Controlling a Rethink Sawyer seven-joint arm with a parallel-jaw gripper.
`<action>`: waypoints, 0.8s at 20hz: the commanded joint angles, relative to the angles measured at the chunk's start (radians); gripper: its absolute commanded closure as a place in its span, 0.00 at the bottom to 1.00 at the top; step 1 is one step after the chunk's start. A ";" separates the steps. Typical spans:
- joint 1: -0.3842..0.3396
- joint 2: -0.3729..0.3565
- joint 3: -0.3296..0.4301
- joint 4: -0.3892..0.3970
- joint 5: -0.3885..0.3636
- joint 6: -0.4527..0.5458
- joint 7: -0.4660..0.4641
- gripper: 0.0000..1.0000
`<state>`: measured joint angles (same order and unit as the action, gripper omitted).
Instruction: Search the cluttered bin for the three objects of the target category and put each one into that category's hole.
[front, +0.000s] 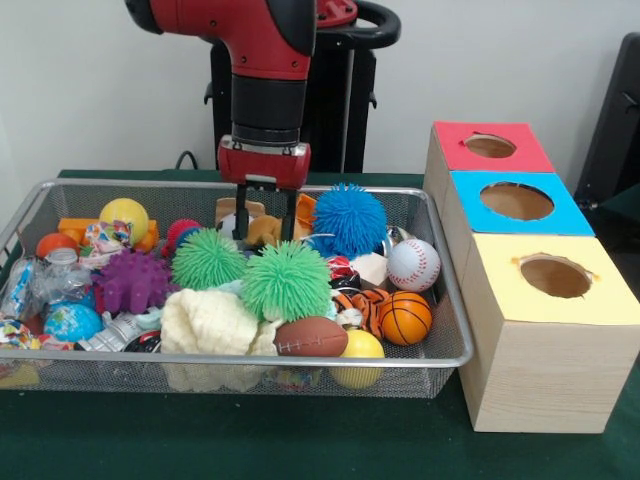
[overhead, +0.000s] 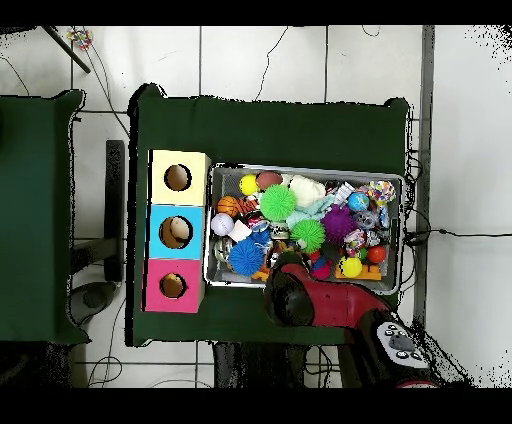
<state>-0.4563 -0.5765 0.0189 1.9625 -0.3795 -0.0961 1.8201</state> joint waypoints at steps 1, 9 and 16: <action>-0.020 0.013 0.099 -0.059 -0.035 0.144 0.018 0.00; -0.036 0.057 0.112 -0.043 -0.061 0.117 0.022 0.00; 0.005 0.054 0.111 -0.020 -0.046 0.122 0.046 0.00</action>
<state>-0.4642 -0.5756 0.0475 1.9615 -0.3907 -0.0818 1.8199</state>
